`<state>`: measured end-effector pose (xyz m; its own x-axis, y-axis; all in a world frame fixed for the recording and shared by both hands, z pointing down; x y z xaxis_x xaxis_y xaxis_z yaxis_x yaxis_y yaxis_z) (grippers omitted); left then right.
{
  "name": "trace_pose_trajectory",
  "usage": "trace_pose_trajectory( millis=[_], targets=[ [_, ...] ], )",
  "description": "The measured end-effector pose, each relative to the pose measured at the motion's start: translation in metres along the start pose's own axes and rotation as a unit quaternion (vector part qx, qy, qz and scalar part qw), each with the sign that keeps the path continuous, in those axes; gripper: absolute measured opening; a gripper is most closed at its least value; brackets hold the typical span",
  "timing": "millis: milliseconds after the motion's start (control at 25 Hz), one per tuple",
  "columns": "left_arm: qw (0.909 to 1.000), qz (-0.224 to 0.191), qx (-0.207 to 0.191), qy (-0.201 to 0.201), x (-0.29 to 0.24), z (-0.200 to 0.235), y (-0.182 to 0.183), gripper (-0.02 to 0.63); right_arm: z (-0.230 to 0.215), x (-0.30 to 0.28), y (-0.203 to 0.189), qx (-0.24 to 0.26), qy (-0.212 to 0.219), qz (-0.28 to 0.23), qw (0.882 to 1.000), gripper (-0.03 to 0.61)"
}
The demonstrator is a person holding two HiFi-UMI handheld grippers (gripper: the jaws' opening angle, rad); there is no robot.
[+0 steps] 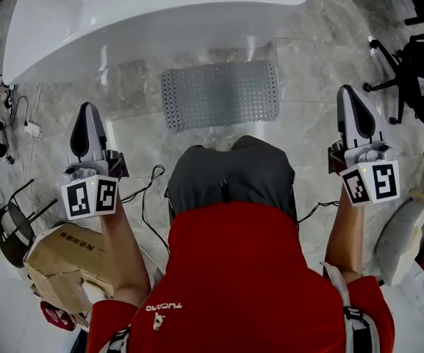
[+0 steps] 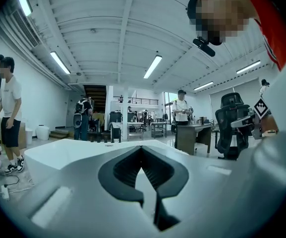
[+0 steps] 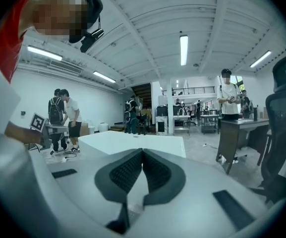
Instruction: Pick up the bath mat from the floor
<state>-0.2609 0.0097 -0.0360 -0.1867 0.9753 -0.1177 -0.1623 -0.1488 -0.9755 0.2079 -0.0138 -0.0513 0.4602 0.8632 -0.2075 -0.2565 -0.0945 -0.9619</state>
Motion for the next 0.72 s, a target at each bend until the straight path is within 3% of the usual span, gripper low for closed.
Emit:
trace_pose_trajectory(
  millis=[720],
  targets=[
    [0.9992,0.034,0.010,0.017,-0.036,0.046,-0.131,0.005,0.009,-0.047,-0.117,-0.003,-0.011,0.038,0.999,0.002]
  ],
)
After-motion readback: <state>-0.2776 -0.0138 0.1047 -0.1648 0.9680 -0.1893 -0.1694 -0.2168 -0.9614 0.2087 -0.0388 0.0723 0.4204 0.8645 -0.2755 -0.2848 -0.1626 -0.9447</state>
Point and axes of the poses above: the fingertips, and each gripper's own axes: x backward along the fingers, z to its left, y out of its top, the point moved 5 cm from there along x, backward along the fingers, and after that the axes turned 11 degrees about x, right-handed, at the moved point
